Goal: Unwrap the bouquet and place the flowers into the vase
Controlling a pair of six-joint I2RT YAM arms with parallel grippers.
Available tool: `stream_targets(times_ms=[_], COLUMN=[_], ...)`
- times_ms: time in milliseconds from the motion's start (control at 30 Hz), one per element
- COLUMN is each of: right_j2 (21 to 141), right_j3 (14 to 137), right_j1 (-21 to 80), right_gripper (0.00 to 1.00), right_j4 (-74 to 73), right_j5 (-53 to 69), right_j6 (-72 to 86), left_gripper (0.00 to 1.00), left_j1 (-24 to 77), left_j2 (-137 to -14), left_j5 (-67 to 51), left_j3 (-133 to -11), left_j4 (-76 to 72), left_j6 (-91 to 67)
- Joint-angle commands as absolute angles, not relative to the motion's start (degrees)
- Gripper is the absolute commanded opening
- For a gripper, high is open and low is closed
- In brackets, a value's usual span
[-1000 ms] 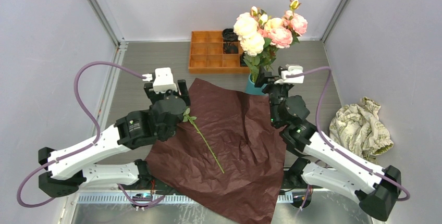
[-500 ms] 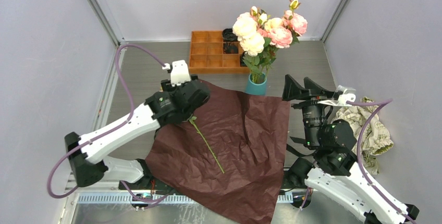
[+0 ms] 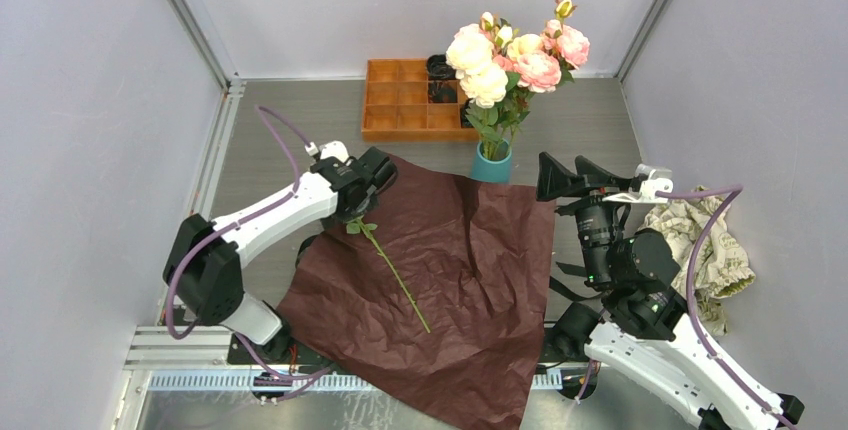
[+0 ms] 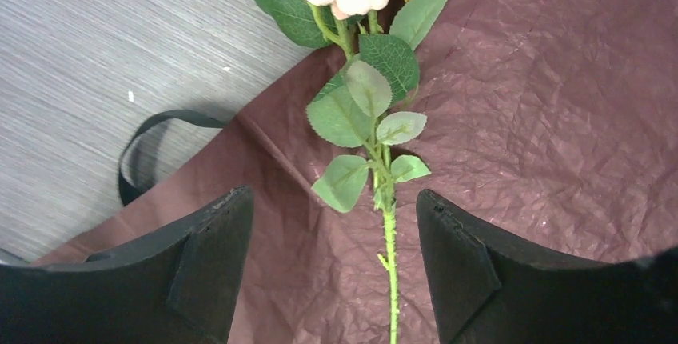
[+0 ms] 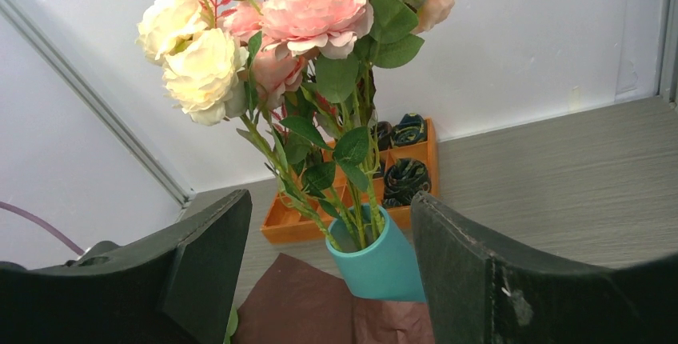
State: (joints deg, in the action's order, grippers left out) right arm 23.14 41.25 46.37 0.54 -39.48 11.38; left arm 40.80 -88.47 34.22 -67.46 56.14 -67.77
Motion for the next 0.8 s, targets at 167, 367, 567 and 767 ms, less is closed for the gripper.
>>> stream_targets(times_ms=[167, 367, 567, 767], right_j2=[23.58, 23.67, 23.62, 23.45], right_j3=[42.15, 42.3, 41.59, 42.01], right_j1=[46.31, 46.32, 46.32, 46.31], right_gripper=[0.78, 0.78, 0.78, 0.78], right_j4=[0.46, -1.44, -1.21, -2.7], right_j5=[-37.61, -37.02, -37.02, -36.31], right_j6=[13.36, 13.58, 14.07, 15.05], left_gripper=[0.74, 0.73, 0.73, 0.73], left_j1=[38.09, 35.45, 34.19, 32.53], left_j2=[-95.48, -98.56, -99.6, -99.27], left_j5=[27.73, 25.49, 24.79, 23.18], left_j3=[-67.02, -65.55, -63.96, -61.13], left_j4=[47.58, 44.26, 42.41, 39.19], left_j6=[-69.21, -68.69, -68.02, -67.43])
